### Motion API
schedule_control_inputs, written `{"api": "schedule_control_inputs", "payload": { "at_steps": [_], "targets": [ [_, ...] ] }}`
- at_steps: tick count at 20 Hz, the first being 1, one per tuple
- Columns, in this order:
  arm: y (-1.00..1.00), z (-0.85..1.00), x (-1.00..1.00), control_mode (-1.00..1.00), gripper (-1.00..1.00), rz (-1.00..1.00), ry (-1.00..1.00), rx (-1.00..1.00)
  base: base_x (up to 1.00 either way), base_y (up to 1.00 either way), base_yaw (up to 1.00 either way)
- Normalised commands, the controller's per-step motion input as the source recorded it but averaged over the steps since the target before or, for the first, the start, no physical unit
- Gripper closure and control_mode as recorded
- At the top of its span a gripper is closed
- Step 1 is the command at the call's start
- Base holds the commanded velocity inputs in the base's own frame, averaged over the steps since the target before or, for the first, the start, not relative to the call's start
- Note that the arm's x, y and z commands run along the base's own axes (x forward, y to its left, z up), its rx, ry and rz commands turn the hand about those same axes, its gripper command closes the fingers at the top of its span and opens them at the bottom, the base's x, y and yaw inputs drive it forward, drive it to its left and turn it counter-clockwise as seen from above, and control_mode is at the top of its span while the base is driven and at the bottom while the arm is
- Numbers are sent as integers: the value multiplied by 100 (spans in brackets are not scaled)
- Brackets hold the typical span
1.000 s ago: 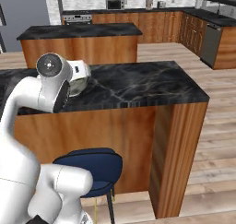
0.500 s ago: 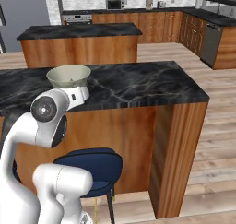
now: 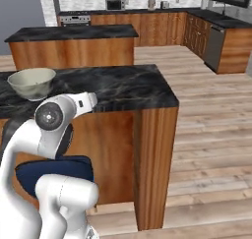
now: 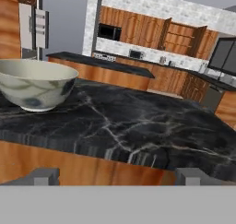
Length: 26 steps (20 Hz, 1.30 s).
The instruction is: There is a bowl on the dining counter. Grab a lemon wedge from the fridge and place it in the bowl. Then get the liquor bottle and glass cup from the cabinet and place them next to the bowl.
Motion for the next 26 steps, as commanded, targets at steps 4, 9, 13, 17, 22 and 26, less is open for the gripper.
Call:
{"api": "schedule_control_inputs", "payload": {
  "at_steps": [4,9,13,17,22,26],
  "targets": [
    [0,0,0,100,-100,0,0,0,13,-100,6],
    [0,0,0,100,-100,0,0,0,16,-100,6],
    [0,0,0,100,-100,0,0,0,22,-100,6],
    [0,0,0,100,-100,0,0,0,57,-100,11],
    [0,0,0,100,-100,0,0,0,81,-96,27],
    [0,0,0,100,-100,0,0,0,98,-78,32]
  ]
}}
